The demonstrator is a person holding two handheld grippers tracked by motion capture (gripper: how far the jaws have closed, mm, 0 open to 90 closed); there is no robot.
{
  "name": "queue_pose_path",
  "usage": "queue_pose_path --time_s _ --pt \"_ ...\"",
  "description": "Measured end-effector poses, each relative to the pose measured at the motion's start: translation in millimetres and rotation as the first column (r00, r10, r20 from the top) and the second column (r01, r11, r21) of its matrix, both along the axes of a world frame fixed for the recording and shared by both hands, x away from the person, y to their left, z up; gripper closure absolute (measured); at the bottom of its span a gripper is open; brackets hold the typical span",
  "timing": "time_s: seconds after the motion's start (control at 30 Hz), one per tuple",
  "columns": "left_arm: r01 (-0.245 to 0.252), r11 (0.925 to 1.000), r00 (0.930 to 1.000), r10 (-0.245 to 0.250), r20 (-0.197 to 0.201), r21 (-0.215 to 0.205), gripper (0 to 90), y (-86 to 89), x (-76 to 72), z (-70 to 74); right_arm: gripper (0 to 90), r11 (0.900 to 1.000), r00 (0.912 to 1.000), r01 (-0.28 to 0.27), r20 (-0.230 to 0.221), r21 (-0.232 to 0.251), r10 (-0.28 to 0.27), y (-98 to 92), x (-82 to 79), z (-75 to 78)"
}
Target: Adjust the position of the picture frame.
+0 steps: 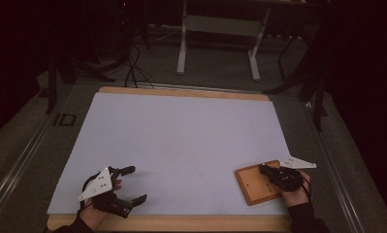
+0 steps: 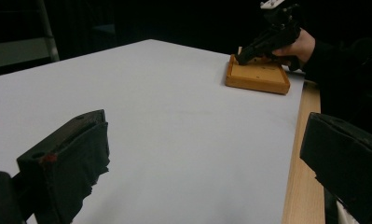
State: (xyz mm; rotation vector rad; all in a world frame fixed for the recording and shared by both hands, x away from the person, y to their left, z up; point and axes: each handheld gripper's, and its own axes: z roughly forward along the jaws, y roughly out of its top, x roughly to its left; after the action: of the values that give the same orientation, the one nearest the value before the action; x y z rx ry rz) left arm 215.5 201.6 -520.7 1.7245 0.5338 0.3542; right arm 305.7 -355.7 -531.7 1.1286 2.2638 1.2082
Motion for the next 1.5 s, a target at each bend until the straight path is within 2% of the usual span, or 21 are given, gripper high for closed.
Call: queue_pose_path --time_s 0.4,0.87,1.1,1.13,1.3,1.5 --pt "-0.007 1.0 1.0 0.007 0.001 0.0 1.6 0.6 0.5 0.1 85.7 1.0 0.9998 0.016 0.007 -0.016 -0.016 2.5 -2.2 1.9" --pt "-0.007 1.0 1.0 0.007 0.003 -0.002 1.6 1.2 0.6 0.5 86.0 0.999 0.9986 0.04 0.035 0.01 -0.041 -4.3 -6.1 14.8" --pt "-0.006 1.0 1.0 0.006 0.004 -0.004 1.6 1.0 0.9 0.5 86.0 0.999 0.9958 0.048 0.077 0.024 -0.05 -6.8 -8.3 27.5" --pt "-0.006 1.0 1.0 0.006 0.005 -0.002 1.6 1.0 0.9 0.6 86.0 0.998 0.9939 0.055 0.094 0.033 -0.058 -7.7 -8.7 33.7" --pt "-0.006 1.0 1.0 0.006 0.005 -0.005 1.6 1.2 0.9 0.9 85.9 0.997 0.9912 0.05 0.12 0.051 -0.056 -6.3 -7.6 45.7" --pt "-0.006 1.0 1.0 0.006 0.007 -0.007 1.6 1.5 1.0 1.1 85.9 0.998 0.9886 0.008 0.15 0.057 -0.017 9.5 -1.8 60.8"
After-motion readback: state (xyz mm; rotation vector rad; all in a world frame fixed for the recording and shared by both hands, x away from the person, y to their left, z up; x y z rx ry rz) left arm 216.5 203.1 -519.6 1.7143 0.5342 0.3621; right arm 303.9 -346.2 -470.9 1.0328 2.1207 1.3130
